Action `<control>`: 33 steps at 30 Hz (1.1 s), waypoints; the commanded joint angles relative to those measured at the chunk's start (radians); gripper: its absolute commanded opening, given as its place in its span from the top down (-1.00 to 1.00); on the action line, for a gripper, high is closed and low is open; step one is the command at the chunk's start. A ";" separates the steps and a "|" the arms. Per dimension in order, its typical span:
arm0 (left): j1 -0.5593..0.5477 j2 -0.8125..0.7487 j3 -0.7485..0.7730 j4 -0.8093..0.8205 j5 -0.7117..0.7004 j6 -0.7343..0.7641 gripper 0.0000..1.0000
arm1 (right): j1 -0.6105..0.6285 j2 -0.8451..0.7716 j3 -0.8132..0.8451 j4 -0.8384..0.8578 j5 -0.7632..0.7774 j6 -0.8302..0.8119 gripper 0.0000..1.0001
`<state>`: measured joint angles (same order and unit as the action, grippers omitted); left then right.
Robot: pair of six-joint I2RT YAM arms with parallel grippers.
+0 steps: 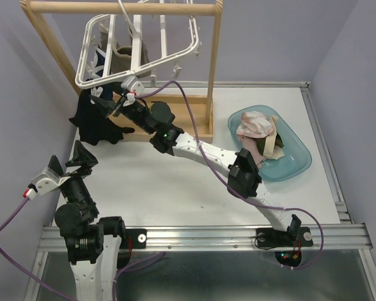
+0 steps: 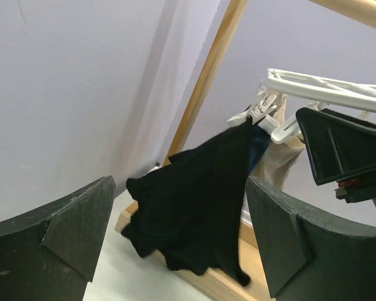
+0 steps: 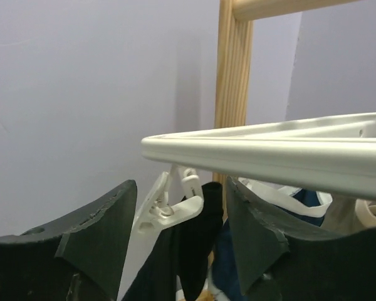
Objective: Remove the underwear clipped to the hanger
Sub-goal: Remove the underwear from the hanger.
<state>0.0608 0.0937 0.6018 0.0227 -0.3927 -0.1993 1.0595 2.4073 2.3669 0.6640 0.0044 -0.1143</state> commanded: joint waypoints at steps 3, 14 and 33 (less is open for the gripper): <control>0.004 -0.003 -0.013 0.056 0.006 0.018 -0.94 | -0.006 -0.102 -0.081 0.057 -0.057 -0.025 -0.54; 0.004 0.012 -0.013 0.054 0.021 0.021 -0.94 | -0.004 -0.244 -0.297 -0.018 -0.089 -0.090 -1.00; 0.005 0.179 0.001 0.063 0.264 0.020 -0.92 | -0.102 -0.505 -0.326 -1.392 -0.561 -0.484 -1.00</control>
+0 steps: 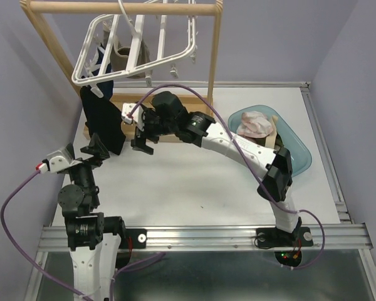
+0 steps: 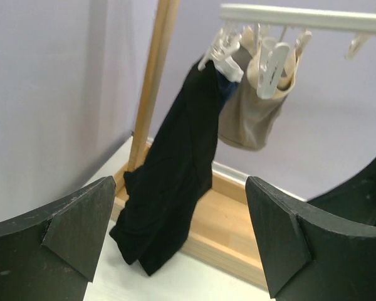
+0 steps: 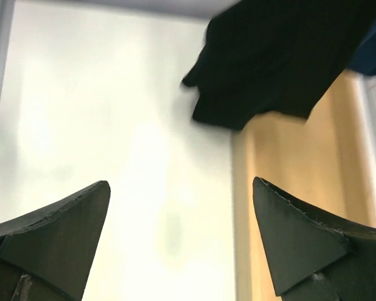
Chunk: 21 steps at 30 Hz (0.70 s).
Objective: Remove the underwear clipped to the hanger
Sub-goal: Remove the underwear from the hanger.
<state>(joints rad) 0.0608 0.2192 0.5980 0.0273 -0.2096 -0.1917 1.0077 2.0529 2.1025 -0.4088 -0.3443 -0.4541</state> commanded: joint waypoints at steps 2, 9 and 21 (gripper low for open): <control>0.004 0.078 0.009 0.060 0.099 0.012 -0.92 | -0.057 -0.204 -0.137 -0.418 -0.248 -0.253 -1.00; 0.008 0.206 0.069 0.095 0.113 0.008 -0.93 | -0.121 -0.462 -0.562 -0.458 -0.294 -0.472 -1.00; 0.077 0.417 0.166 0.277 -0.066 0.072 -0.98 | -0.172 -0.611 -0.958 -0.260 -0.515 -0.448 -1.00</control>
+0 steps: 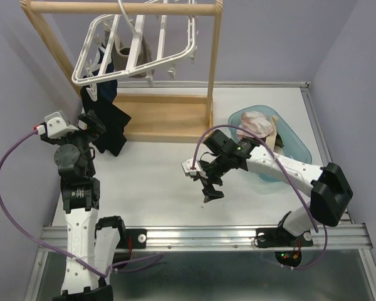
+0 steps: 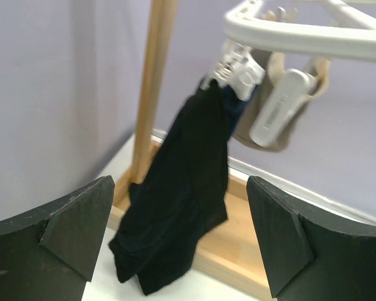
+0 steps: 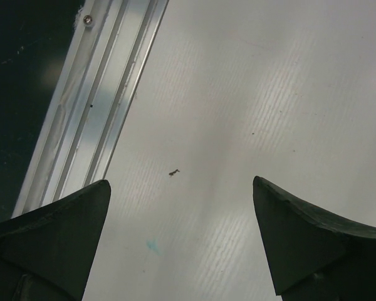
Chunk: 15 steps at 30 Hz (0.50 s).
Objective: Remove the underwear clipped to the hanger
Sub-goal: Remove the underwear from the hanger.
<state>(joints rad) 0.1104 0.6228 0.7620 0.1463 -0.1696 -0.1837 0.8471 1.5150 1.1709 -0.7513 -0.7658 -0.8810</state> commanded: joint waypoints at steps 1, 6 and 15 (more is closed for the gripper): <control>0.037 0.018 -0.009 0.185 -0.116 0.090 -0.98 | -0.010 -0.076 -0.031 0.084 -0.108 -0.022 -1.00; 0.092 0.055 -0.107 0.439 -0.039 0.262 -0.98 | -0.010 -0.065 -0.053 0.096 -0.168 -0.024 -1.00; 0.350 0.248 -0.256 0.959 0.395 0.148 -0.98 | -0.010 -0.134 -0.080 0.109 -0.161 -0.052 -1.00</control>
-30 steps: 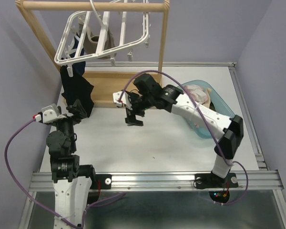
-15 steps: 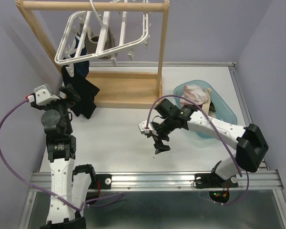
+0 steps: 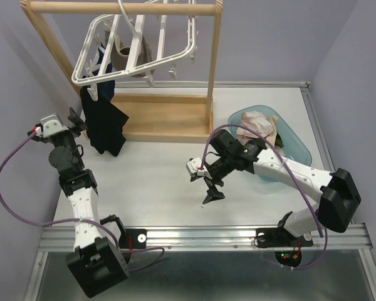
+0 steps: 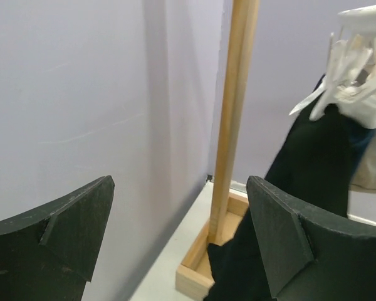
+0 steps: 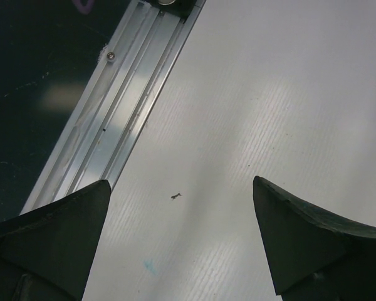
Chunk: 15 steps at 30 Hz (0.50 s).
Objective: Remove the underwear clipped to the hanger
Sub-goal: Remove the underwear from the hanger.
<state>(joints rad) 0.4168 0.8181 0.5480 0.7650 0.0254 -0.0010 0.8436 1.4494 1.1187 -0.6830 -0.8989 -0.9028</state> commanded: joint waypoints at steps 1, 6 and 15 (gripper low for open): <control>0.046 0.071 -0.057 0.399 0.232 -0.024 -0.97 | -0.008 -0.075 -0.033 0.045 -0.025 -0.031 -1.00; 0.050 0.188 -0.088 0.605 0.410 0.059 -0.95 | -0.008 -0.096 -0.046 0.057 -0.034 -0.036 -1.00; 0.050 0.269 0.006 0.686 0.545 0.081 -0.81 | -0.008 -0.109 -0.059 0.063 -0.031 -0.057 -1.00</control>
<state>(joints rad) 0.4606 1.0573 0.4774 1.2427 0.4625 0.0563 0.8436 1.3727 1.0954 -0.6643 -0.9031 -0.9329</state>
